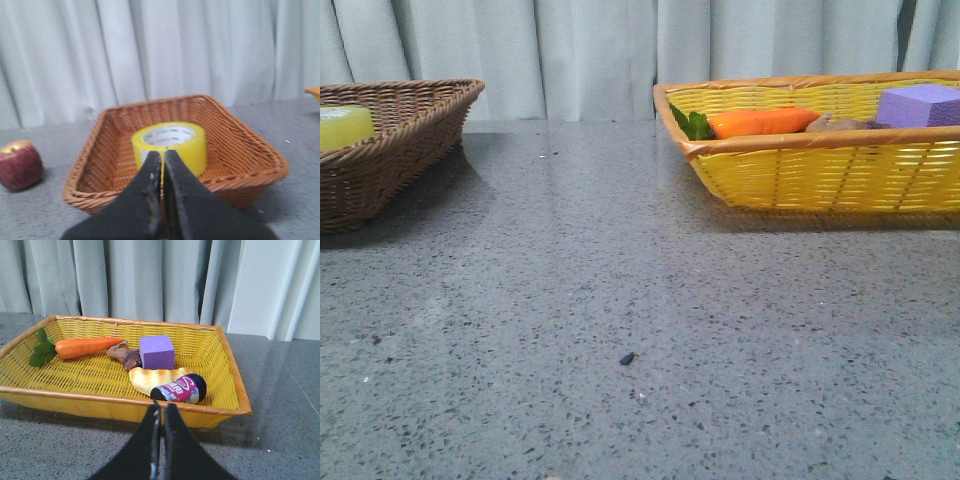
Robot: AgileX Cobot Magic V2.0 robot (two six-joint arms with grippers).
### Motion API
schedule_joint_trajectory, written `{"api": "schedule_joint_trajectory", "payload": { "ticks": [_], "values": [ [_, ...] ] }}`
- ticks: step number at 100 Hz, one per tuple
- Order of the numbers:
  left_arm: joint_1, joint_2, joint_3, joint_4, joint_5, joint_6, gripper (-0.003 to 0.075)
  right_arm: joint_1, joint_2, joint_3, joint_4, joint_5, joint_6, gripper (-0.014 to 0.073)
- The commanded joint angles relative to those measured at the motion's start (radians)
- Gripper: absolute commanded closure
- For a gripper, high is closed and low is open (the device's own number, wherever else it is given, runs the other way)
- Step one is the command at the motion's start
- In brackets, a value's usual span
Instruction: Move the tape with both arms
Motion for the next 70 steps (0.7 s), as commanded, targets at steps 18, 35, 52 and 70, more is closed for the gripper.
{"api": "schedule_joint_trajectory", "payload": {
  "ticks": [18,35,52,70],
  "values": [
    [0.060,-0.064,0.138,0.073,-0.101,-0.249,0.0741,-0.008,-0.005,-0.018,-0.043,-0.056,-0.003,0.0660],
    [0.051,-0.064,0.139,0.076,0.122,-0.249,0.0741,-0.008,-0.006,-0.018,-0.043,-0.056,-0.003,0.0660],
    [0.051,-0.064,0.139,0.083,0.194,-0.247,0.0741,-0.008,-0.006,-0.018,-0.043,-0.056,-0.003,0.0660],
    [0.051,-0.064,0.137,0.083,0.194,-0.247,0.0741,-0.008,-0.006,-0.018,-0.043,-0.056,-0.003,0.0660]
  ]
}}
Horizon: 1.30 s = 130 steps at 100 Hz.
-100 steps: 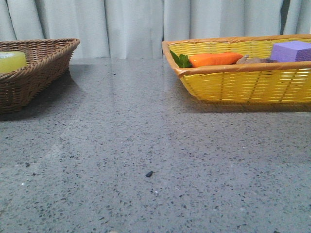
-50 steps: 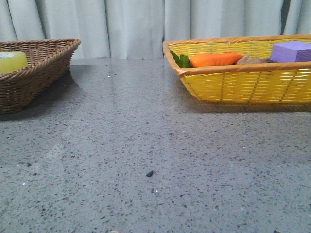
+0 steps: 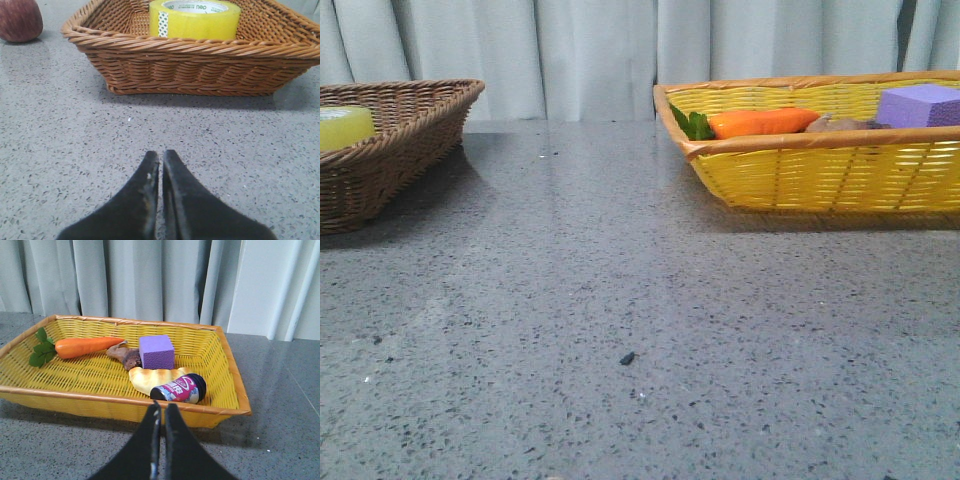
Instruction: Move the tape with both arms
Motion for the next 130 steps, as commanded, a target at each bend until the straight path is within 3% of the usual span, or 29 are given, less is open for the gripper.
{"api": "schedule_joint_trajectory", "payload": {
  "ticks": [1,92,106,115,130],
  "values": [
    [-0.006,-0.030,0.010,0.003,-0.049,-0.011,0.0741,-0.008,-0.006,-0.018,-0.043,-0.057,-0.001,0.0660],
    [-0.004,-0.030,0.010,0.003,-0.049,-0.011,0.0741,-0.008,-0.006,-0.014,-0.043,-0.057,-0.001,0.0660],
    [-0.004,-0.030,0.010,0.003,-0.049,-0.011,0.0741,-0.046,-0.006,0.038,-0.101,-0.071,-0.001,0.0660],
    [-0.004,-0.030,0.010,0.003,-0.049,-0.011,0.0741,-0.104,-0.006,0.098,-0.099,-0.180,-0.001,0.0660],
    [-0.004,-0.030,0.010,0.003,-0.049,-0.011,0.0741,-0.231,-0.006,0.199,-0.066,-0.539,-0.001,0.0660]
  ]
}}
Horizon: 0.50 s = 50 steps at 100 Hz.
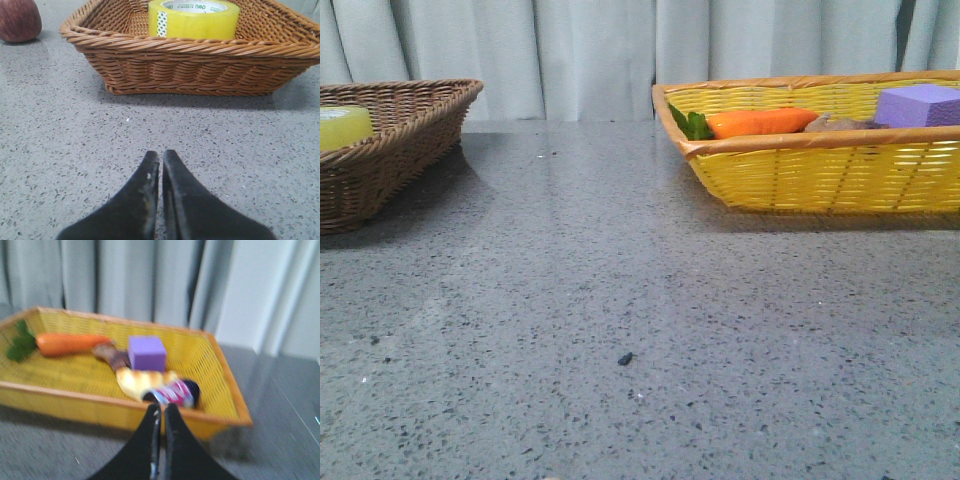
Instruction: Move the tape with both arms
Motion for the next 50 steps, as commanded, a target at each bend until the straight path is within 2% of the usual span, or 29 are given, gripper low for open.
{"api": "schedule_joint_trajectory", "payload": {
  "ticks": [1,9,21,25,35,50],
  "values": [
    [-0.004,-0.030,0.010,0.001,-0.051,-0.011,0.0741,-0.072,-0.006,0.032,-0.014,-0.293,-0.004,0.0660],
    [-0.004,-0.030,0.010,0.001,-0.051,-0.011,0.0741,-0.148,-0.006,0.084,0.108,-0.455,-0.054,0.0660],
    [-0.004,-0.030,0.010,0.001,-0.051,-0.011,0.0741,-0.254,-0.006,0.175,0.459,-0.652,-0.332,0.0660],
    [-0.004,-0.030,0.010,0.001,-0.051,-0.011,0.0741,-0.292,-0.006,0.210,0.552,-0.727,-0.388,0.0660],
    [-0.004,-0.030,0.010,0.001,-0.051,-0.011,0.0741,-0.375,-0.006,0.282,0.643,-0.824,-0.407,0.0660],
    [-0.004,-0.030,0.010,0.001,-0.051,-0.011,0.0741,-0.457,-0.006,0.383,0.714,-0.792,-0.409,0.0660]
  ]
}}
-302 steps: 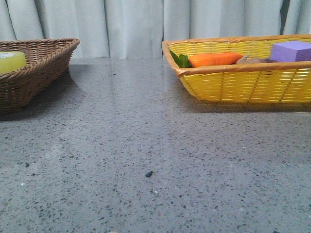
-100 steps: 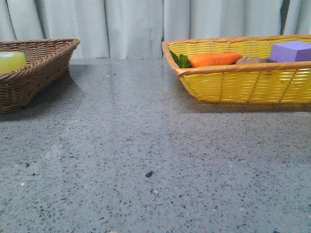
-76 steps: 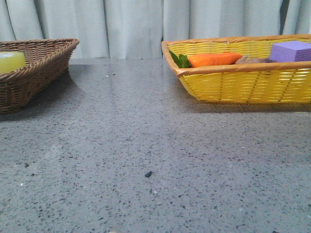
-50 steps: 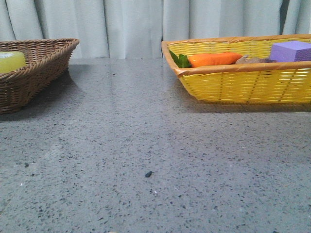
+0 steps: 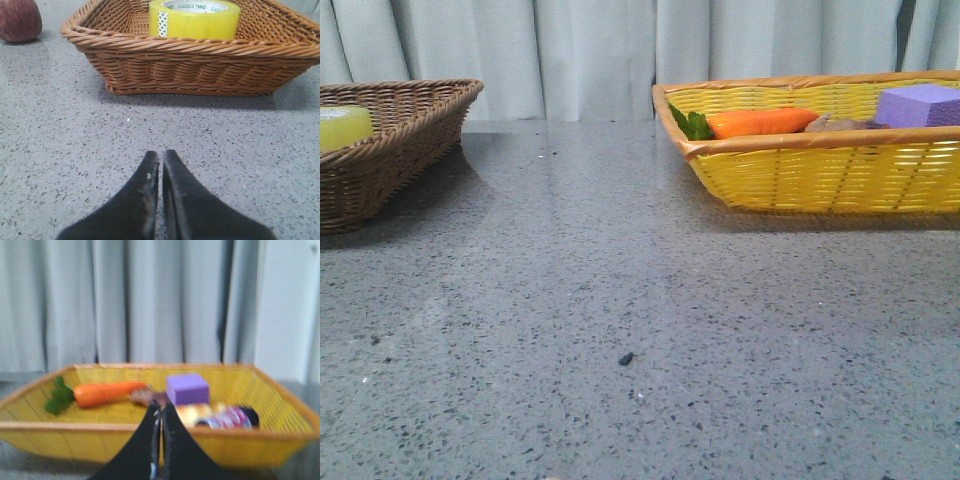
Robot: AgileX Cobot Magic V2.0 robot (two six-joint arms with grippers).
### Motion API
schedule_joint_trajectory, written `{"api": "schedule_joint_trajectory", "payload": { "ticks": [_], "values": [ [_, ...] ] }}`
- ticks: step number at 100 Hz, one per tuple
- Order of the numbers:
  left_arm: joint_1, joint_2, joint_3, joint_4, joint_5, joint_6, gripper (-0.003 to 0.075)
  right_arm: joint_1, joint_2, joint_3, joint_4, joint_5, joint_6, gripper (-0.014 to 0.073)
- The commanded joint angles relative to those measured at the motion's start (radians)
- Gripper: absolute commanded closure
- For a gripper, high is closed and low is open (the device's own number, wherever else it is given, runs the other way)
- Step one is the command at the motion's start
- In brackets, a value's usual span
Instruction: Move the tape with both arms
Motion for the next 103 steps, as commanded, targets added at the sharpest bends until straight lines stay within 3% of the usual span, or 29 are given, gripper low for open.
{"api": "schedule_joint_trajectory", "payload": {
  "ticks": [1,17,32,103],
  "values": [
    [-0.004,-0.030,0.010,0.001,-0.051,-0.011,0.0741,-0.049,-0.006,0.033,0.062,-0.063,-0.020,0.0660],
    [-0.004,-0.030,0.010,0.001,-0.051,-0.011,0.0741,-0.095,-0.015,0.035,0.112,0.232,-0.086,0.0660],
    [-0.004,-0.030,0.010,0.001,-0.051,-0.011,0.0741,-0.104,-0.015,0.035,0.108,0.387,-0.092,0.0660],
    [-0.004,-0.030,0.010,0.001,-0.051,-0.011,0.0741,-0.104,-0.015,0.035,0.104,0.413,-0.092,0.0660]
  ]
}}
